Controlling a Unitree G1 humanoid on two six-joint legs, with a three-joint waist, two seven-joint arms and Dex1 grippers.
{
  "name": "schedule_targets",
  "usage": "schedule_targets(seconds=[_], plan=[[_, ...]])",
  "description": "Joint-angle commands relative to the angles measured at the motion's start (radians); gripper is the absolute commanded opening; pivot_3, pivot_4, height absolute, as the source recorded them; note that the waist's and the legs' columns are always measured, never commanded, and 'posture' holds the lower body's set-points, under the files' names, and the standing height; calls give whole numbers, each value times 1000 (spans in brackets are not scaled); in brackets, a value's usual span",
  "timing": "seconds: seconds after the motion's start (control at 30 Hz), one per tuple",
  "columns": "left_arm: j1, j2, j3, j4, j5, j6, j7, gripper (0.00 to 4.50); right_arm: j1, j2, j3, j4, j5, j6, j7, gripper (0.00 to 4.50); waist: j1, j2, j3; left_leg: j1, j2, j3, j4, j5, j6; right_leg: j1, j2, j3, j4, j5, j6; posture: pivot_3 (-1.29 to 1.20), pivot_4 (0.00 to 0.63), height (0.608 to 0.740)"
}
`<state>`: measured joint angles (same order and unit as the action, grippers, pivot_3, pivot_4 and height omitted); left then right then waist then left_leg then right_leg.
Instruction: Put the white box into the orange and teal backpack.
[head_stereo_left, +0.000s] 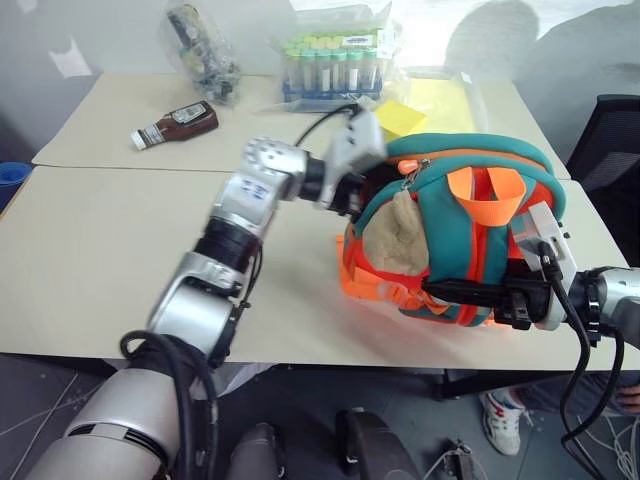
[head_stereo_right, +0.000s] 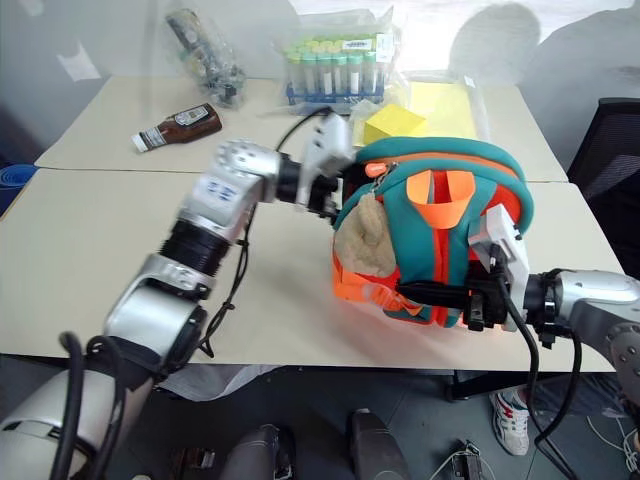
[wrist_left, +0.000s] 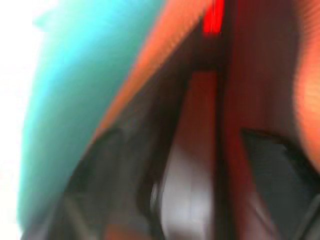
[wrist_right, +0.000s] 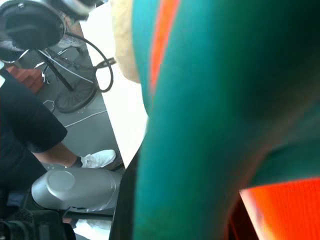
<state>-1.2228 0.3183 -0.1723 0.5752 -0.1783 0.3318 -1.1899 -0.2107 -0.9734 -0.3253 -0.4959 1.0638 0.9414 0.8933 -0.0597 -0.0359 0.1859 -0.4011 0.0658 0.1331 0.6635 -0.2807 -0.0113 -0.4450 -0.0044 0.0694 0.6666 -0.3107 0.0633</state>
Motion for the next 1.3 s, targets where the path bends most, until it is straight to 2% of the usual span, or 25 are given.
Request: schedule_targets(seconds=[0.03, 0.13, 0.23, 0.4, 0.47, 0.57, 0.7, 0.8, 0.9, 1.0, 1.1, 1.23, 1.3], plan=[[-1, 133, 114, -139, -149, 113, -154, 4220, 15, 5, -43, -35, 29, 1, -34, 0, -3, 0, 0, 0, 0, 0, 0, 0, 0, 0, 0, 0, 1, 0, 0, 0, 150, 740], [11, 212, 153, -194, -237, 198, -246, 4220, 14, 11, -36, -37, 39, -1, -57, 0, 3, 0, 0, 0, 0, -1, 1, 1, -2, 0, -1, -2, 1, -1, -1, 0, 150, 740], [43, 224, 172, -328, -306, 326, -204, 4220, 4, 20, -23, -37, 46, -3, -83, 0, 19, 0, 0, -2, -2, -4, 3, 1, -1, 1, -4, -6, 0, -1, 0, 0, 150, 740], [159, 166, 103, -592, -306, 431, -31, 4220, -21, 34, -6, -37, 61, 3, -117, 0, 32, 0, 0, -4, -2, -5, 5, 0, 1, 2, -5, -7, -1, -1, 0, 0, 150, 740], [188, 141, 38, -625, -223, 413, 62, 4220, -32, 38, -6, -41, 78, 7, -125, 0, 32, 0, 0, -4, -2, -5, 5, 0, 1, 2, -5, -7, 0, -1, 0, 0, 150, 740], [210, 80, -20, -635, -169, 393, 167, 4220, -48, 42, -10, -52, 121, 15, -142, 0, 29, 1, 0, -3, -3, -6, 5, 0, 1, 2, -4, -6, 0, -1, 0, 0, 150, 740], [218, -12, -21, -637, -192, 434, 253, 4220, -54, 46, -14, -57, 159, 18, -163, 0, 29, 1, 0, -3, -3, -6, 5, 0, 1, 2, -4, -6, 1, -1, 0, 0, 150, 740], [230, -28, -25, -634, -202, 425, 247, 3651, -54, 51, -14, -44, 161, 15, -186, 0, 28, 1, 0, -3, -2, -6, 4, 0, 1, 2, -3, -6, 0, -1, 0, 0, 150, 740], [212, -14, 11, -596, -221, 436, 244, 2745, -41, 50, -16, -34, 141, 7, -199, 0, 29, 1, 0, -3, -2, -6, 4, 1, 1, 2, -4, -6, 1, -1, 0, 0, 150, 740], [177, 47, 49, -539, -237, 425, 201, 1798, -19, 45, -29, -34, 134, 2, -200, 0, 28, 1, 0, -3, -3, -6, 4, 1, 1, 2, -4, -6, 1, -1, 0, 0, 150, 740], [105, 120, 119, -431, -273, 351, 109, 1161, 11, 42, -52, -29, 127, -2, -203, 0, 27, 1, 0, -3, -2, -6, 4, 1, 1, 2, -3, -7, 1, -1, 0, 0, 150, 740], [-14, 225, 100, -142, -166, 189, 67, 1032, 53, 40, -80, -31, 122, -10, -194, 0, 30, 1, 0, -3, -3, -6, 4, 1, 1, 2, -3, -7, 0, -1, 0, 0, 150, 740], [-23, 269, 54, -42, -121, 114, -10, 1030, 67, 40, -87, -33, 127, -14, -193, 0, 28, 2, -1, -3, -3, -5, 4, 1, 1, 2, -3, -7, -1, -1, 0, 0, 150, 740]])
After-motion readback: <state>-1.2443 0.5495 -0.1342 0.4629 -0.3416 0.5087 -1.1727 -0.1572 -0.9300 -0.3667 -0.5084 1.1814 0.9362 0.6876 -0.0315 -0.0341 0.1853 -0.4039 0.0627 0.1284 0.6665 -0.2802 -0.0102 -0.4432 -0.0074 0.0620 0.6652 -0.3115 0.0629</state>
